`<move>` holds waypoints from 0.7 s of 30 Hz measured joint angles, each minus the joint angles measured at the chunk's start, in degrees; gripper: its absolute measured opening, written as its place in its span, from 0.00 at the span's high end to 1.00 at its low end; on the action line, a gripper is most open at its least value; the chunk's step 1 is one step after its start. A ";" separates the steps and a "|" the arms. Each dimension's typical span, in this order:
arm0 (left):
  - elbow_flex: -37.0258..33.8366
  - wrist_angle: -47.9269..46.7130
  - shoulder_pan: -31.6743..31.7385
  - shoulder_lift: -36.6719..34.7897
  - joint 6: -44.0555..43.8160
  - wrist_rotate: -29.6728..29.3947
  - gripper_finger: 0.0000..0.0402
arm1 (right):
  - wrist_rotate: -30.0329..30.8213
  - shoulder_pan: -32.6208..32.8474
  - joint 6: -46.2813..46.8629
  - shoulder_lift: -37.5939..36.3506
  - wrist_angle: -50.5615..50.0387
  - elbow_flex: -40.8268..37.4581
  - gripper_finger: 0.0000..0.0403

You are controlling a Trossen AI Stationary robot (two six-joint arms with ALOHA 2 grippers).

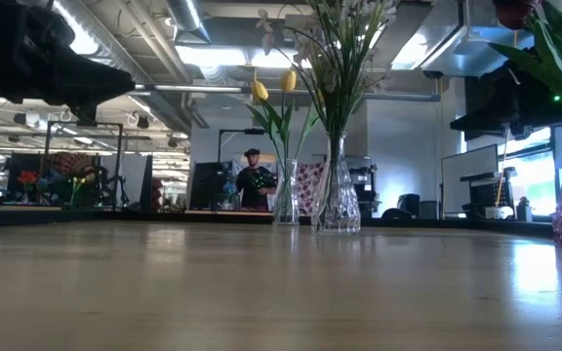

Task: Sort flowers into vase by color
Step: Return to Home Position

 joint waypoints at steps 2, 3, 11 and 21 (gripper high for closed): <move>0.02 0.18 0.01 0.28 1.80 -0.19 0.78 | 0.12 0.00 -0.01 0.00 0.02 0.00 0.98; 0.00 0.00 -0.01 0.28 2.59 -0.17 0.78 | 0.19 0.00 0.01 0.00 0.03 0.00 0.98; 0.00 0.06 -0.01 0.23 2.78 -0.20 0.78 | 0.42 0.00 0.00 0.00 0.07 0.00 0.98; 0.00 0.08 -0.01 0.23 2.80 -0.20 0.78 | 0.42 0.00 0.01 0.00 0.07 0.00 0.98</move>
